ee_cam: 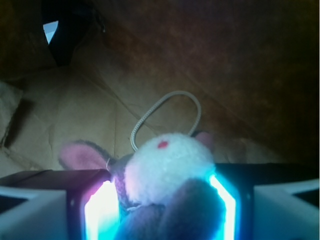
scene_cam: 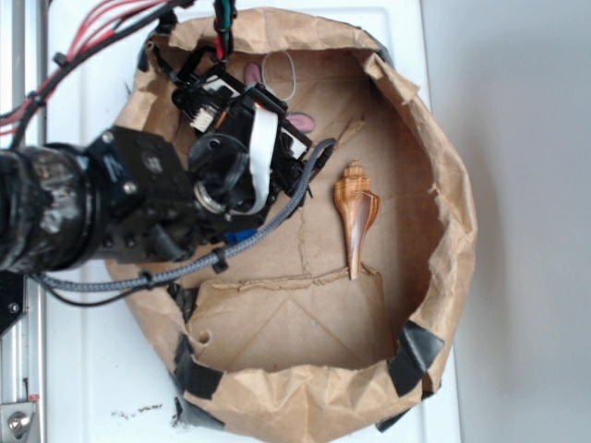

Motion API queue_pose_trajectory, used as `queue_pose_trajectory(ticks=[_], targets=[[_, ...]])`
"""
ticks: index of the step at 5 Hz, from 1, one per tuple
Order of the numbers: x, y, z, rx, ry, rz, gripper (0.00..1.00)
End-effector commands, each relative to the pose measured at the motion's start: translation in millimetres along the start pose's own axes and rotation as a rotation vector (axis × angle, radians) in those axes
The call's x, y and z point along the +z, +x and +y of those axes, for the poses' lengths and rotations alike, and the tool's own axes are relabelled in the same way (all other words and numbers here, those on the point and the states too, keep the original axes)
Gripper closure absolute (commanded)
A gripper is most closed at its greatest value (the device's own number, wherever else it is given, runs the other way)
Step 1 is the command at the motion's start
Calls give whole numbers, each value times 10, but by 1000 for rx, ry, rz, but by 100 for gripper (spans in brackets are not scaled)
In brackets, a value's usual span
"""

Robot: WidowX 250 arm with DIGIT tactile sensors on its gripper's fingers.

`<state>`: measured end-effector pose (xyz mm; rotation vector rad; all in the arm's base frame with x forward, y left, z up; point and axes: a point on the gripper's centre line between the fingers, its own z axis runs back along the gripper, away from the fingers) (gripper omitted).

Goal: Grab the gray animal.

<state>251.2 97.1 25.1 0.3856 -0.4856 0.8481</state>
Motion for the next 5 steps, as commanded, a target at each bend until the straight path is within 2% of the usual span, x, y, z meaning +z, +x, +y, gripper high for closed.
queue_pose_trajectory(ticks=[1,2,3,4,5], targets=[[1039,435,111,49,-122,152,100],[1505,667,30,47,-135,208,100],[1736,833,12,35,-173,270,100],[1784,862,30,51,-214,279,100],[1814,807,23,53,-229,247,100]])
